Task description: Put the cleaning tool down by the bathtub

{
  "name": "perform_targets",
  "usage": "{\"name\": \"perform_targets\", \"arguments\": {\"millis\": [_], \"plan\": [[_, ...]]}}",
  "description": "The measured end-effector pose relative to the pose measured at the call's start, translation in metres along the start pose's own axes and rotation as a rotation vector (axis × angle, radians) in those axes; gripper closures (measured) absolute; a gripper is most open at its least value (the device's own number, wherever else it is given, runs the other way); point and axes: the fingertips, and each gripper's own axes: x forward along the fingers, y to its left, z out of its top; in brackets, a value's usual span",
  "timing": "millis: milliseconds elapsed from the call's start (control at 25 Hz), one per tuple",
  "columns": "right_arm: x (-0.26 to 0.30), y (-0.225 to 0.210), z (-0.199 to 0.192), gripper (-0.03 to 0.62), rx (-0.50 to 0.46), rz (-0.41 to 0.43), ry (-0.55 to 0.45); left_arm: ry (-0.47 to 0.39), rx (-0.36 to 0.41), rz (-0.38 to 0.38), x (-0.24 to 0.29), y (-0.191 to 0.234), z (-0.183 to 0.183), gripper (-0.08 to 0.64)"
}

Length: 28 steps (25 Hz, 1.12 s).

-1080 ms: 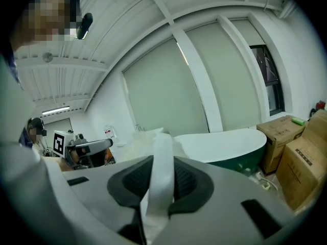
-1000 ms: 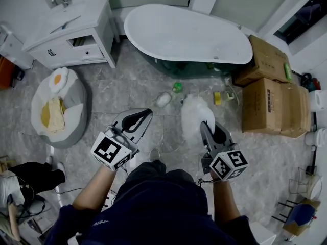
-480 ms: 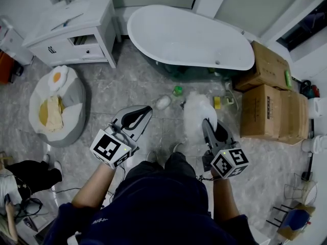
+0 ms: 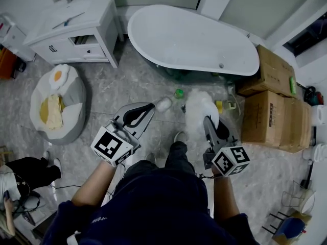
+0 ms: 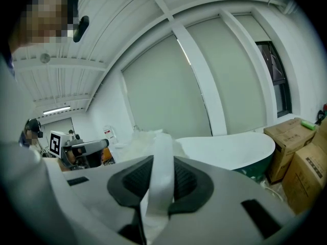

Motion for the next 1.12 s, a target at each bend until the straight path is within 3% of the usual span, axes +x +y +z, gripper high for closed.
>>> {"name": "perform_targets", "arguments": {"millis": [640, 1120], "plan": [[0.066, -0.116, 0.032, 0.503, -0.003, 0.153, 0.084, 0.083, -0.039, 0.149, 0.117, 0.017, -0.006, 0.525], [0.148, -0.151, 0.038, 0.503, -0.073, 0.315, 0.179, 0.128, -0.082, 0.300, 0.162, 0.055, -0.026, 0.525]]}}
